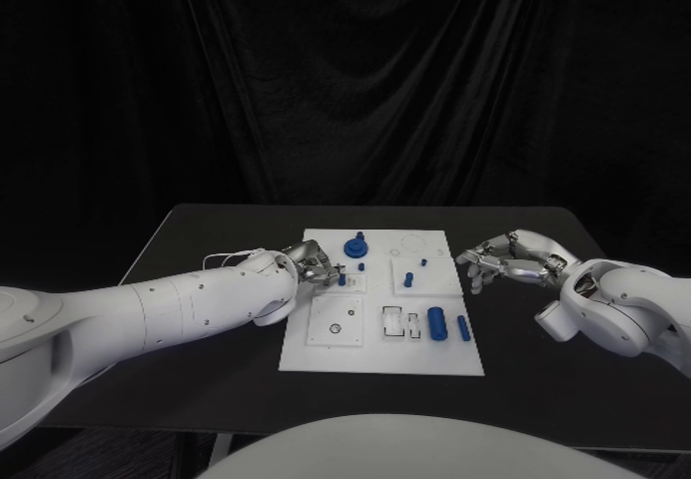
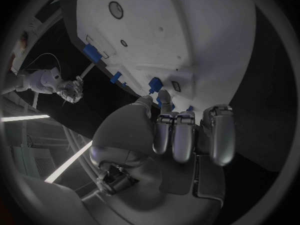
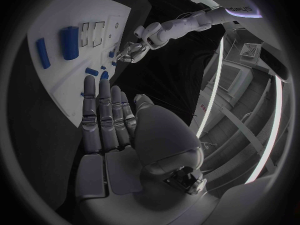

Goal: Assemble the parts on the task board

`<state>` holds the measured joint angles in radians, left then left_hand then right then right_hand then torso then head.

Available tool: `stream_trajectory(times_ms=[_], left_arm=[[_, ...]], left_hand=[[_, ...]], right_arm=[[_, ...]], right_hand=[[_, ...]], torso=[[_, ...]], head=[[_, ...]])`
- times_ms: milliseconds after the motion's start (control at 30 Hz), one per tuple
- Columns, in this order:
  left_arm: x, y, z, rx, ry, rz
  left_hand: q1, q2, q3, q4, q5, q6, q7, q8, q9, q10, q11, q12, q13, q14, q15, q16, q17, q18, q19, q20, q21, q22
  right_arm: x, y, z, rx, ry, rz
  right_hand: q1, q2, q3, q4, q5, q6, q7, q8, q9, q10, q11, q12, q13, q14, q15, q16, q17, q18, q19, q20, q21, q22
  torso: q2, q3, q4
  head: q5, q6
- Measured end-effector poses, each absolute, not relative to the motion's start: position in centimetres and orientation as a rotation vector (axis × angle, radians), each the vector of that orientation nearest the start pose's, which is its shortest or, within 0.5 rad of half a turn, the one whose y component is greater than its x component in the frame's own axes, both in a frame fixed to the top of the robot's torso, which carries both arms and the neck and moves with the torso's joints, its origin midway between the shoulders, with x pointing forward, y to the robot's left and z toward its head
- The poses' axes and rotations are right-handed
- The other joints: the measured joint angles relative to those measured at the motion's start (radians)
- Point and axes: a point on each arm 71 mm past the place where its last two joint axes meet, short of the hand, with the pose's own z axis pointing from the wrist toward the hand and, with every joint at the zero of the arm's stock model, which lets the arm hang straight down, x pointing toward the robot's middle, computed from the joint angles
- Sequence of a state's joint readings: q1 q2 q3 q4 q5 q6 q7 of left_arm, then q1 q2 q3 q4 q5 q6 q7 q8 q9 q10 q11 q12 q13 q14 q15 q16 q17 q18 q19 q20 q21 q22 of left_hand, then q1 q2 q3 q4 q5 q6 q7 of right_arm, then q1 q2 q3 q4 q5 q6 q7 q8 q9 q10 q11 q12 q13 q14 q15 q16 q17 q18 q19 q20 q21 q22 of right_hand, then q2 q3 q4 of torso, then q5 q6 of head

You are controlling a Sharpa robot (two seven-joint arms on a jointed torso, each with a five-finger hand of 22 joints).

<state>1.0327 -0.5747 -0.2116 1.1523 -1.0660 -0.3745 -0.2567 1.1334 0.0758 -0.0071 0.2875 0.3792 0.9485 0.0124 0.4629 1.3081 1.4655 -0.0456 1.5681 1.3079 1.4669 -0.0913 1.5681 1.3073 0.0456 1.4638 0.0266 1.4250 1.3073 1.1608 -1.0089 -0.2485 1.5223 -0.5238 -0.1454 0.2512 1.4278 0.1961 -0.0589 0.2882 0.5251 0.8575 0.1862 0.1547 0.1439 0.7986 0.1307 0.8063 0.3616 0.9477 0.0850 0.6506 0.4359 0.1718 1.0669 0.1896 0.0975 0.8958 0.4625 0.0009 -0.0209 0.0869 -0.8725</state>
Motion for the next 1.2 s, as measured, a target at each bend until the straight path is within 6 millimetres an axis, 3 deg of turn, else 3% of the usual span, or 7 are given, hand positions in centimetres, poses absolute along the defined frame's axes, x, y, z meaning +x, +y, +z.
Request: stream_trajectory(times_ms=[367,433,567,767,967,1100,1200], left_arm=[[47.0,20.1,-32.8,-0.342,1.93,-0.526],[47.5,20.2,-31.4,-0.334,1.895,-0.539],[49.0,20.5,-28.5,-0.319,1.849,-0.535],[51.4,21.7,-25.7,-0.298,1.882,-0.435],[53.6,22.3,-25.6,-0.28,1.957,-0.311],[54.9,22.1,-26.0,-0.256,2.013,-0.25],[55.4,22.0,-26.3,-0.243,2.041,-0.225]], left_hand=[[0.016,-0.01,-0.008,0.002,-0.016,0.004,-0.004,0.013,0.0,0.0,-0.008,0.0,0.0,0.0,0.0,0.0,0.0,-0.001,0.004,-0.004,0.05,0.0],[0.026,-0.012,-0.008,0.002,-0.016,0.004,-0.004,0.013,0.0,0.0,-0.008,0.0,0.0,-0.004,-0.004,0.0,0.0,-0.016,0.004,-0.004,0.053,0.0],[0.059,-0.012,-0.008,0.002,0.001,0.0,-0.007,0.007,0.0,0.0,-0.008,0.0,0.0,0.0,-0.007,0.0,0.0,-0.017,0.0,-0.007,0.053,0.001],[0.059,-0.012,-0.008,0.002,-0.011,0.0,-0.007,0.002,0.0,0.0,-0.008,0.0,0.0,0.0,-0.007,0.0,0.001,-0.017,0.0,-0.007,0.053,0.001],[0.059,-0.012,-0.008,0.002,-0.023,0.0,-0.007,-0.014,-0.008,0.0,-0.008,0.0,0.0,0.0,-0.007,0.0,0.001,-0.017,0.0,-0.007,0.042,0.001],[0.049,-0.002,-0.008,0.002,-0.063,-0.001,0.003,-0.07,-0.068,0.0,-0.008,0.0,0.0,0.0,-0.007,0.0,0.001,-0.016,0.0,-0.007,0.03,0.001],[0.048,-0.001,-0.008,0.002,-0.067,0.0,0.004,-0.078,-0.083,0.0,-0.008,0.0,0.0,0.0,-0.007,0.0,0.001,-0.016,0.0,-0.007,0.03,0.001]], right_arm=[[43.1,-28.1,-27.3,0.692,1.955,1.165],[43.1,-28.1,-27.3,0.692,1.955,1.165],[43.2,-28.1,-27.4,0.692,1.954,1.164],[43.2,-27.9,-27.5,0.69,1.957,1.166],[43.3,-27.7,-27.6,0.686,1.961,1.171],[43.3,-27.6,-27.6,0.685,1.965,1.175],[43.3,-27.5,-27.6,0.684,1.966,1.177]], right_hand=[[0.0,0.0,0.003,0.003,0.0,0.0,0.0,0.0,-0.001,0.0,0.0,0.0,0.0,0.0,0.0,0.0,0.0,0.0,0.0,0.0,0.0,0.0],[0.0,0.0,0.003,0.003,0.0,0.0,0.0,0.0,-0.001,0.0,0.0,0.0,0.0,0.0,0.0,0.0,0.0,0.0,0.0,0.0,0.0,0.0],[0.0,0.0,0.003,0.003,0.0,0.0,0.0,0.0,-0.001,0.0,0.0,0.0,0.0,0.0,0.0,0.0,0.0,0.0,-0.004,0.004,0.0,0.0],[0.0,0.0,0.003,0.003,0.0,0.0,0.0,0.0,-0.001,0.0,0.0,0.0,0.0,0.0,0.0,0.0,-0.001,0.0,-0.004,0.004,0.0,0.0],[0.0,0.0,0.003,0.003,0.0,0.0,0.0,0.0,-0.001,0.0,0.0,0.0,0.0,0.0,0.0,0.0,-0.001,0.0,-0.004,0.004,0.0,0.0],[0.0,0.0,0.003,0.003,0.0,0.0,0.0,0.0,-0.001,0.0,0.0,0.0,0.0,0.0,0.0,0.0,-0.001,0.0,-0.004,0.004,0.0,0.0],[0.0,0.0,0.003,0.003,0.0,0.0,0.0,0.0,-0.001,0.0,0.0,0.0,0.0,0.0,0.0,0.0,-0.001,0.0,-0.004,0.004,0.0,0.0]], torso=[[0.0,0.0,0.0002],[0.0,0.0,0.0002],[0.0,0.0,0.0002],[-0.001,0.0,0.0002],[-0.001,0.0,0.0001],[-0.001,0.0002,0.0002],[-0.001,0.0006,0.0002]], head=[[0.002,0.0],[0.004,0.0],[0.006,0.0],[0.009,0.0],[0.01,0.0],[0.007,0.0],[0.011,0.0]])
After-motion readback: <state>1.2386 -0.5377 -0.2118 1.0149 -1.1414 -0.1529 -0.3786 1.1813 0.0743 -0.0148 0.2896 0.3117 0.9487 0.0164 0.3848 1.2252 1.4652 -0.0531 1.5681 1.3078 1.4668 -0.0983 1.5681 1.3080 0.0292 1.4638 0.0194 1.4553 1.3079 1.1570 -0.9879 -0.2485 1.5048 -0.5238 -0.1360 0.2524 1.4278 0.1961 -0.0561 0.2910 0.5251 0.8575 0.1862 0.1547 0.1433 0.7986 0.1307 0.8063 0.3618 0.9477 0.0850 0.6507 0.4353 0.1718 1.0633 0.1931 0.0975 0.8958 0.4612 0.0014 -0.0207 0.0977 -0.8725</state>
